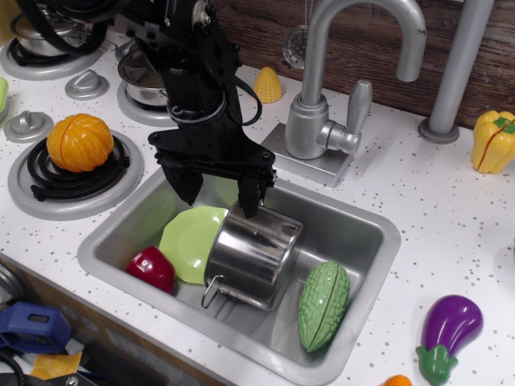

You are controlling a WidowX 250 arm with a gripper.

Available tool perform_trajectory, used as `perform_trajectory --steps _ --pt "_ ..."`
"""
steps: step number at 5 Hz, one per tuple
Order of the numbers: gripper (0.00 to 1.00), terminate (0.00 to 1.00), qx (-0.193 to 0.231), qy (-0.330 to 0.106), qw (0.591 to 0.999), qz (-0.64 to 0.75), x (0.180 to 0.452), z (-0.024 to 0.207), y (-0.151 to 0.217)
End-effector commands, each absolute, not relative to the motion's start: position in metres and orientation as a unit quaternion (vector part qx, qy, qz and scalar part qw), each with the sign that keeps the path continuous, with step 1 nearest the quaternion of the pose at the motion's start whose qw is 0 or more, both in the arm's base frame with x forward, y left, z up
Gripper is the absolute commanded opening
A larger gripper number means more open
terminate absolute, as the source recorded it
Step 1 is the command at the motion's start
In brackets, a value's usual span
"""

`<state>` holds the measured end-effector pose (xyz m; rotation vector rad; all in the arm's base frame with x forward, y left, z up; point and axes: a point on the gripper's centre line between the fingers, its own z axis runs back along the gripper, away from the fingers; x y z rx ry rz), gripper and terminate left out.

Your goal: Flip pot upright in sink

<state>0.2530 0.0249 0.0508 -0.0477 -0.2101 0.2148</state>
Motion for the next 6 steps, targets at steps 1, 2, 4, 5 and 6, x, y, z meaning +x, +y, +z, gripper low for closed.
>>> perform_trajectory --steps 1,2,4,5,6 --pt "1.0 0.0 -0.024 -0.105 0.988 0.107 0.253 0.051 0.025" --pt "1.0 0.0 -0.08 -0.105 0.987 0.096 0.259 0.048 0.031" --pt "1.0 0.0 -0.15 -0.115 0.977 0.095 0.263 0.046 0.042" --pt "1.0 0.0 -0.218 -0.119 0.963 0.106 0.261 0.038 0.043" --pt "1.0 0.0 -0.253 -0.122 0.952 0.123 0.258 0.03 0.041"
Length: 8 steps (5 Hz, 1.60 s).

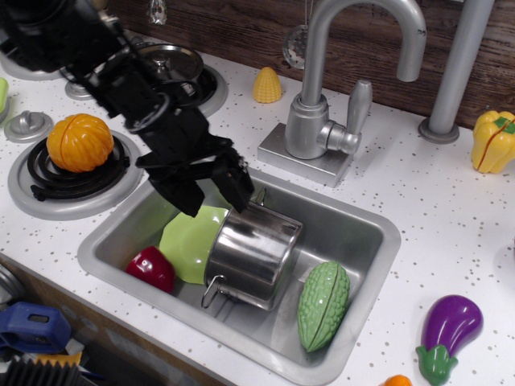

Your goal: Flip pot upright in sink

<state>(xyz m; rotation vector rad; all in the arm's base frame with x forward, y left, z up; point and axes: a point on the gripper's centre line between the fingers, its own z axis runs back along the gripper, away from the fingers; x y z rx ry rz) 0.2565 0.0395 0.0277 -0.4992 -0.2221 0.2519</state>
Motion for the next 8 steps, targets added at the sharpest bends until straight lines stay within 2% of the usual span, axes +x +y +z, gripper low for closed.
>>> perform_trajectory --steps 1,3,4,5,7,8 --pt "1.0 0.0 -0.299 -0.111 0.937 0.143 0.256 0.026 0.036" --pt "1.0 0.0 -0.373 -0.093 0.909 0.16 0.252 0.017 0.025" --pt "1.0 0.0 -0.384 -0.107 0.901 0.172 0.249 0.011 0.017" --pt "0.0 0.0 -0.384 -0.112 0.899 0.177 0.248 0.009 0.016" --pt "0.0 0.0 -0.387 -0.112 0.898 0.175 0.249 0.011 0.017" --pt "0.0 0.0 -0.343 -0.079 0.923 0.155 0.252 0.022 0.018"
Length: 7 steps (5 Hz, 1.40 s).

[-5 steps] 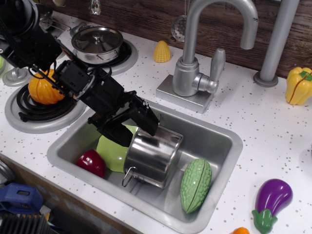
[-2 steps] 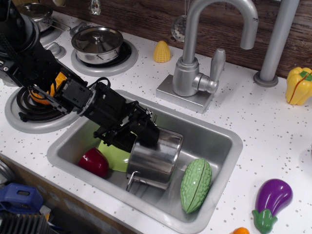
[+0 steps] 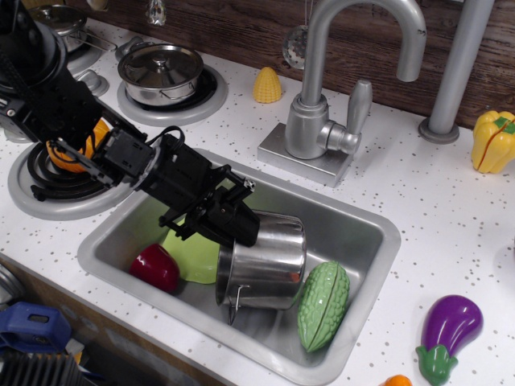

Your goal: Flip pot upright in sink

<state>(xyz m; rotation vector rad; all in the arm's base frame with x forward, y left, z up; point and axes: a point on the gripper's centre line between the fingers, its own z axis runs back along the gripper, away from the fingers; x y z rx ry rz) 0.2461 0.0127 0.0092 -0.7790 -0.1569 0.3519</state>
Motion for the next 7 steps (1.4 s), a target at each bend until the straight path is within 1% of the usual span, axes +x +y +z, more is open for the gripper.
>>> perform_trajectory --steps 1,2,3,4,5,7 --pt "0.0 0.0 -0.284 -0.046 0.947 0.146 0.256 0.037 0.016" --pt "0.0 0.0 -0.16 -0.032 0.978 0.129 0.26 0.045 0.018" --pt "0.0 0.0 -0.115 -0.034 0.985 0.123 0.262 0.048 0.021" --pt "0.0 0.0 -0.087 -0.065 0.987 0.121 0.26 0.038 0.025" --pt "1.0 0.0 -0.059 -0.131 0.98 0.135 0.255 0.026 0.02" --pt "1.0 0.0 -0.059 -0.131 0.98 0.135 0.255 0.026 0.02"
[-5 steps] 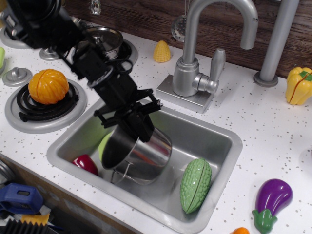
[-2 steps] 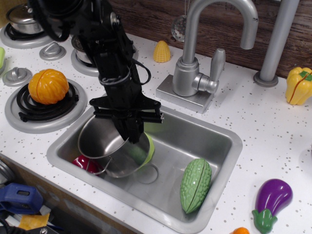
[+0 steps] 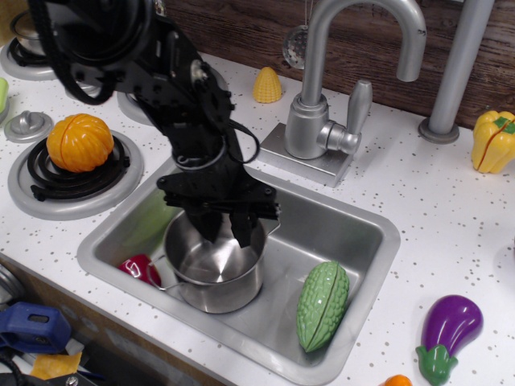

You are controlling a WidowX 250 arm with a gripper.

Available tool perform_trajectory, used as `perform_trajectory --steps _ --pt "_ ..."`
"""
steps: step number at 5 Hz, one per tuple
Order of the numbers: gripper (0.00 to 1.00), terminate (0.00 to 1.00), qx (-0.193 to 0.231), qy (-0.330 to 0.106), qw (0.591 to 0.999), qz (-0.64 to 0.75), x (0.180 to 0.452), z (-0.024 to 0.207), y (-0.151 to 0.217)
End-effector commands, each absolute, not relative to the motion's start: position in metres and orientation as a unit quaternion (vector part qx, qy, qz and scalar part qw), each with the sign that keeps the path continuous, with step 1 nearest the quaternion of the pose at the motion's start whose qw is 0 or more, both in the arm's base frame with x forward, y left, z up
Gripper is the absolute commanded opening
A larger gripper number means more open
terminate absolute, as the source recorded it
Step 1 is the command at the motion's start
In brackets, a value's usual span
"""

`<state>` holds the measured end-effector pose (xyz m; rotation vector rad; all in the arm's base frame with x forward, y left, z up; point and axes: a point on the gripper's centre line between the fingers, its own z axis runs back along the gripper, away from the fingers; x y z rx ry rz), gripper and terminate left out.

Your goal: Flip pot upright in sink

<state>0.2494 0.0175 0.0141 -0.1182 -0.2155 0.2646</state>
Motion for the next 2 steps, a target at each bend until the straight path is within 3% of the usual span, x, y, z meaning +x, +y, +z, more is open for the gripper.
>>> perform_trajectory --steps 1,2 --pt "1.0 0.0 -0.059 -0.131 0.98 0.135 0.2552 0.0257 0.0201" --pt "1.0 1.0 -0.059 -0.131 0.98 0.135 0.2552 0.0257 0.0201"
